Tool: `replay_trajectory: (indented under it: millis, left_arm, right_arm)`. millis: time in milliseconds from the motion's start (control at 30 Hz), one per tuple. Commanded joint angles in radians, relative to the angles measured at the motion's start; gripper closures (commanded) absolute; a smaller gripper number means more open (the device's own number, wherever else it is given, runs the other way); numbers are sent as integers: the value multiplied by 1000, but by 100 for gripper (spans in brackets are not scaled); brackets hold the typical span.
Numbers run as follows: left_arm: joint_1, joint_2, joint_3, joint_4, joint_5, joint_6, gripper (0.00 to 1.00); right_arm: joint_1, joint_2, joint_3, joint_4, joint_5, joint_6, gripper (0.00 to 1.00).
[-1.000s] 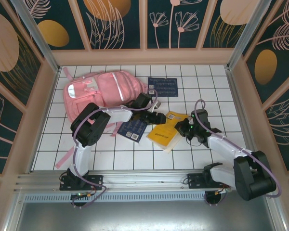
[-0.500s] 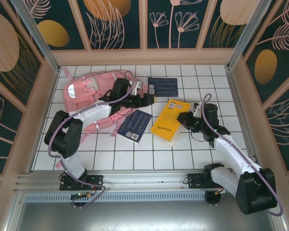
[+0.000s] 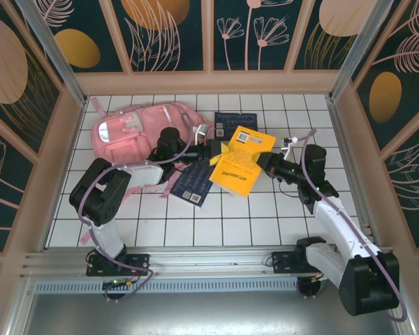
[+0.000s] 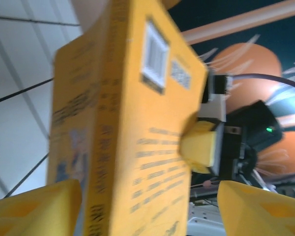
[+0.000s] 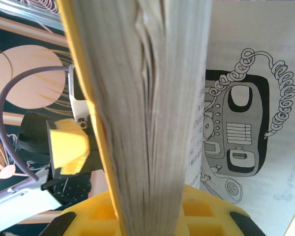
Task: Pack the student bag
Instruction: Pass the book.
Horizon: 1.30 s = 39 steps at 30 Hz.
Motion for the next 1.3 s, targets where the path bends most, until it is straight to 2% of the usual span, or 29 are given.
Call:
replay_trajectory:
  millis: [0, 167, 233, 400, 567, 600, 667, 700, 733, 800, 867, 900, 1000, 1100, 1200, 1267]
  left_arm:
    - [-20, 43, -17, 372, 51, -238, 33]
    - [-39, 108, -21, 609, 31, -407, 52]
    - [-40, 126, -16, 650, 28, -440, 59]
    - [-40, 130, -9, 660, 30, -435, 77]
    - [-41, 95, 2, 610, 38, -367, 100]
    - [-42, 80, 2, 578, 34, -339, 100]
    - [-40, 35, 4, 461, 5, -253, 100]
    - [-40, 14, 4, 409, -20, -211, 100]
    - [-38, -13, 4, 362, -59, -178, 100]
    - [-39, -58, 3, 293, -158, -138, 100]
    - [-41, -94, -8, 296, -282, -149, 100]
    - [-44, -100, -19, 304, -353, -167, 100]
    - [-66, -159, -74, 365, -589, -218, 100]
    - [-101, -188, -87, 379, -756, -208, 100]
    - [-138, -184, -72, 413, -854, -223, 100]
    - [-157, -167, -55, 440, -880, -242, 100]
  right_arm:
    - [-10, 13, 27, 142, -39, 30, 100]
    - [-11, 42, 44, 161, -39, 37, 100]
    - [-11, 46, 47, 159, -37, 35, 100]
    - [-12, 48, 58, 112, -29, 5, 100]
    - [-12, 38, 79, 15, 14, -46, 98]
    - [-13, 34, 88, -13, 34, -60, 88]
    - [-13, 16, 109, -96, 113, -78, 52]
    - [-13, 5, 113, -122, 151, -74, 40]
    - [-13, -9, 112, -139, 189, -58, 30]
    - [-11, -39, 88, -110, 223, 1, 18]
    - [4, -64, 51, -31, 220, 91, 6]
    - [19, -69, 41, 5, 225, 135, 2]
    - [104, -85, 17, 117, 280, 241, 1]
    - [206, -96, -17, 277, 360, 330, 1]
    - [278, -81, -41, 399, 444, 394, 1]
    - [304, -61, -56, 482, 489, 430, 1]
